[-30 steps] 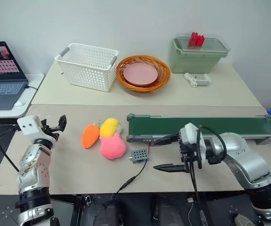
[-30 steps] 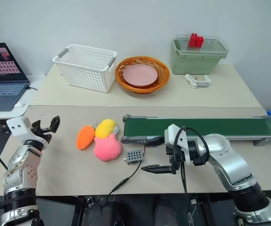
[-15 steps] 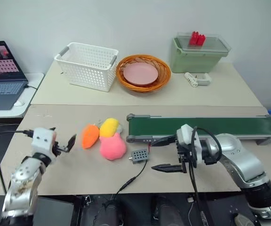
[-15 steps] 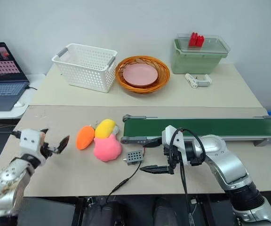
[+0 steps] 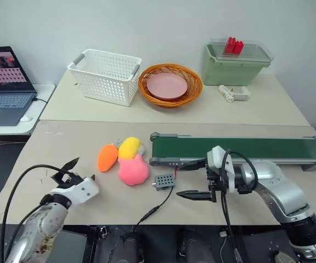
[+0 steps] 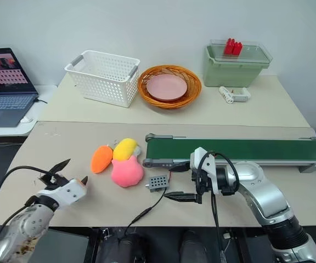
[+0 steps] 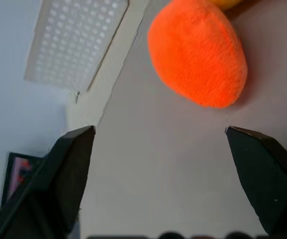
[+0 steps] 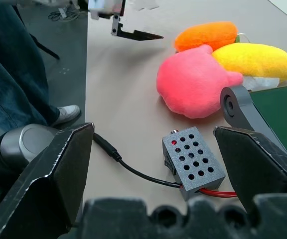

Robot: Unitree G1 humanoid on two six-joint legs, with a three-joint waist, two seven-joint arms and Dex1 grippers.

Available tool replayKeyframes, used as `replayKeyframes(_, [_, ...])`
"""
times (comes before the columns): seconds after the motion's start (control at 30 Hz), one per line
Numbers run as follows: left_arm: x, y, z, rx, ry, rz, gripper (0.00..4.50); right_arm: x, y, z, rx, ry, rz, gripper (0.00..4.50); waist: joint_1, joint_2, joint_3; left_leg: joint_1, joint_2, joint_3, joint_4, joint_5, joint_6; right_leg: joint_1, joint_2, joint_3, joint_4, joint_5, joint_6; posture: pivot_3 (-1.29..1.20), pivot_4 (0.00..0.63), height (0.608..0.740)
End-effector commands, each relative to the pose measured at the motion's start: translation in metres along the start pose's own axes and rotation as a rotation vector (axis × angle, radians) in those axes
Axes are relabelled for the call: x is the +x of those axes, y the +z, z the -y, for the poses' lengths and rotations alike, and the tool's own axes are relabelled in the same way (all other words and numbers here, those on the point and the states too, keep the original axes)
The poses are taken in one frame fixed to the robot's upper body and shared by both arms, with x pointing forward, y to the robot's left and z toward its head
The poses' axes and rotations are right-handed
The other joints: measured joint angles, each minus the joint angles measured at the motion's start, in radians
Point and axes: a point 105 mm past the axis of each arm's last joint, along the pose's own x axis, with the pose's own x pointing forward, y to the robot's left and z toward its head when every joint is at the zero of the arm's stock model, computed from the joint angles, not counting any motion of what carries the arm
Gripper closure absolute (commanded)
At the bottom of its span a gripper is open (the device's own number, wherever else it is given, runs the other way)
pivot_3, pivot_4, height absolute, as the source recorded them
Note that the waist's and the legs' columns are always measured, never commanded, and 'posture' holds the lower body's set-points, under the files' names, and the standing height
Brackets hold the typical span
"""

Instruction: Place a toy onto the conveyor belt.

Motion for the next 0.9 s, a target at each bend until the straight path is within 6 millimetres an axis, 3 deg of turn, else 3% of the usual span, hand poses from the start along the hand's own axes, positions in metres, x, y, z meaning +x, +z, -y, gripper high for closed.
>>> replayKeyframes(0.03, [-0.001,0.003,0.013,0.033,0.075,0.002,0.04,-0.008,0.013,0.004,-0.043,-0.04,0.031,0.0,-0.003,0.0,0.0,0.0,0.0,0.0,0.0,-0.001,0.0,0.0,0.0,0.0,0.0,0.0,0.0,0.0,0.15,0.74])
replayKeyframes(0.3, [0.005,-0.005,0.028,-0.016,0.1,-0.033,0.04,-0.009,0.017,0.005,-0.049,-0.064,0.044,0.0,0.004,0.007,-0.004,0.003,0.001,-0.001,-0.001,-0.004,-0.004,0.0,-0.005,0.0,0.001,0.0,0.0,0.0,0.15,0.74])
replayKeyframes(0.9, [0.059,0.01,0.004,-0.053,0.177,0.109,0.04,-0.01,0.016,0.008,-0.051,-0.09,0.042,0.0,0.015,0.009,-0.005,0.0,-0.001,0.0,0.0,0.0,0.003,0.0,-0.008,-0.004,0.001,0.002,0.003,0.0,0.15,0.74])
